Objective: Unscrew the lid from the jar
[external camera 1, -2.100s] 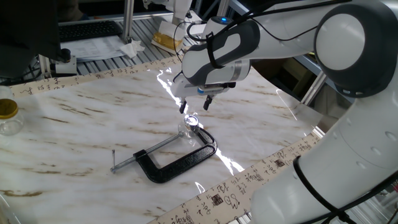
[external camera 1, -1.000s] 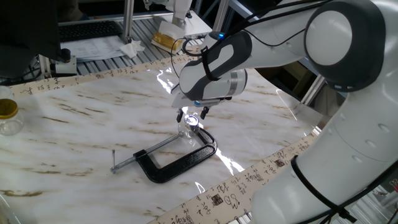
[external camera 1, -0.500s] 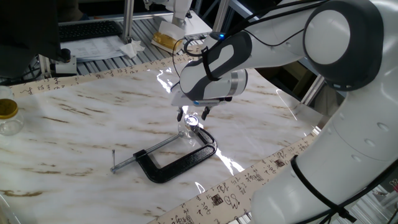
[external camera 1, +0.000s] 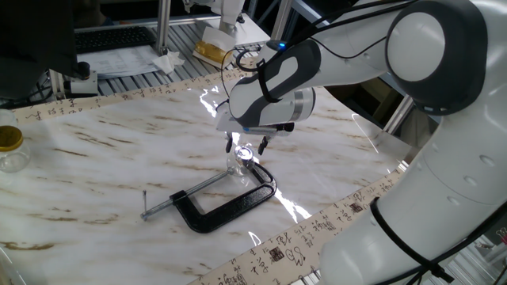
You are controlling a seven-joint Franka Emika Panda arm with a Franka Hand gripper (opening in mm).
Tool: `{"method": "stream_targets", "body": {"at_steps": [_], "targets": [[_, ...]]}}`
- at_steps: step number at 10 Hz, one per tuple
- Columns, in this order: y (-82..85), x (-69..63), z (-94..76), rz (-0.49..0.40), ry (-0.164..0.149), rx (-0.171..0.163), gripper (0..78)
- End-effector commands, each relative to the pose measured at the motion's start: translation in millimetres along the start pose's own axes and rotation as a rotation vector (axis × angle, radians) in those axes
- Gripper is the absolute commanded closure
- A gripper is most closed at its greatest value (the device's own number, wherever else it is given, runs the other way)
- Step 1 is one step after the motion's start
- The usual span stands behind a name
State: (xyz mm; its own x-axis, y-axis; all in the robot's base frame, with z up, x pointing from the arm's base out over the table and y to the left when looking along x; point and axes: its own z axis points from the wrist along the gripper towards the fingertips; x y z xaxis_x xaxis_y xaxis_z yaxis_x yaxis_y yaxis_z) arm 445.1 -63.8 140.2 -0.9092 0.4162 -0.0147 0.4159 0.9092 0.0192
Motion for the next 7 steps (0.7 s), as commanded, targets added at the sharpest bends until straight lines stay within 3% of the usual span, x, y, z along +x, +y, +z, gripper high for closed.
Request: {"method": "stream_targets", "body": {"at_steps": [1,4,7], "targets": [[-2.5,-2.1,0.1,0.762,0.010,-0.027,0.2],[-2.5,-2.1,0.1,0.876,0.010,-0.053,0.2],[-2.5,-2.1,0.1,0.875,0.012,-0.055,0.2]]}}
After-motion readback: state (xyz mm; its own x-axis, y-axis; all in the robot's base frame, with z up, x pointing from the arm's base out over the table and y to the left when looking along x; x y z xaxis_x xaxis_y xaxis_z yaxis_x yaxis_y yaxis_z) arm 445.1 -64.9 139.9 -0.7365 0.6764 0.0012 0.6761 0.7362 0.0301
